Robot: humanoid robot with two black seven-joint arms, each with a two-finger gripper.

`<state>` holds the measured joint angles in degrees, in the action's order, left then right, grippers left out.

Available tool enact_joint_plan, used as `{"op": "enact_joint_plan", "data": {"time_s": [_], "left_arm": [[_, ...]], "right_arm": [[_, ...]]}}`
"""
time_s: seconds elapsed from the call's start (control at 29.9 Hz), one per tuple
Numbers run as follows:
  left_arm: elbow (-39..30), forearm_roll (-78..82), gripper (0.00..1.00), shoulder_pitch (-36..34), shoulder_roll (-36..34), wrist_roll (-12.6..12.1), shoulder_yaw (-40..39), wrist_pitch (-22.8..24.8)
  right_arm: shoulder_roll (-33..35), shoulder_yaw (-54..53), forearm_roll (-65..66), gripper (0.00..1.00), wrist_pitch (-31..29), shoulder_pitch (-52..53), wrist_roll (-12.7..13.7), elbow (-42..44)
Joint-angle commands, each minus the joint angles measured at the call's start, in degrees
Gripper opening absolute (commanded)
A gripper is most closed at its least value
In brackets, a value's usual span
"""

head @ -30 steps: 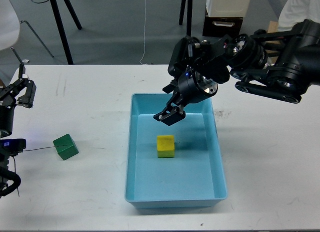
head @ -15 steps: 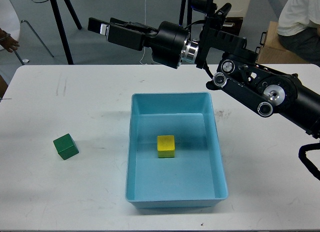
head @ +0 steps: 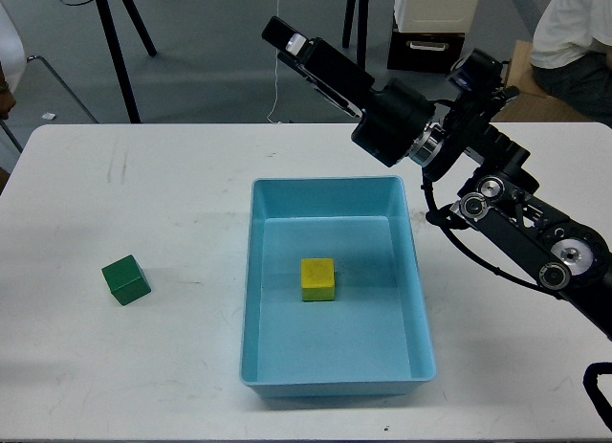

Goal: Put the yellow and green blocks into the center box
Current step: 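Lift the right gripper out of the tray and withdraw it, then lower the left gripper onto the green cube and grasp it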

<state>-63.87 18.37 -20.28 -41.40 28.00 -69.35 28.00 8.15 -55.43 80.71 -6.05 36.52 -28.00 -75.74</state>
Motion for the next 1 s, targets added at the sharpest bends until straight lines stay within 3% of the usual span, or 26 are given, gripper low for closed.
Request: {"op": "enact_joint_plan", "data": {"time_s": [0.0,0.17,0.4,0.5,0.7,0.8,0.97], "left_arm": [[1.4,13.4,1.0,-2.6,-0.1,0.0,-0.2,0.0],[2.2,39.1,1.0,-7.1,-0.3,0.0,0.0,0.0],[1.9,75.1,1.0,-12.6,-0.5,0.0,0.4,0.0],[0.5,87.7,1.0,-13.7,-1.1,0.0,4.4,0.0],[-3.9,92.3,1.0,-19.4,-4.6,0.0,19.1,0.0],[-3.9,90.4,1.0,-23.7,-4.8,0.0,22.5,0.0],[-4.9,90.3,1.0,-24.8,-5.2,0.0,30.0,0.0]], "right_arm": [[0.5,-7.1,-2.7,0.98,0.0,-7.6,0.0,-5.3],[0.6,-15.9,-5.2,0.98,0.0,-18.8,4.7,-11.7],[0.5,-24.5,-11.3,0.98,0.1,-33.8,5.3,-16.8],[0.5,-27.0,-12.7,0.98,1.0,-39.0,5.2,-17.3],[0.7,-30.5,-12.9,0.98,4.1,-44.2,5.1,-17.7],[0.7,-32.6,-12.9,0.98,4.1,-45.7,5.1,-17.7],[0.7,-34.4,-12.9,0.98,4.2,-46.8,5.1,-17.5]]}}
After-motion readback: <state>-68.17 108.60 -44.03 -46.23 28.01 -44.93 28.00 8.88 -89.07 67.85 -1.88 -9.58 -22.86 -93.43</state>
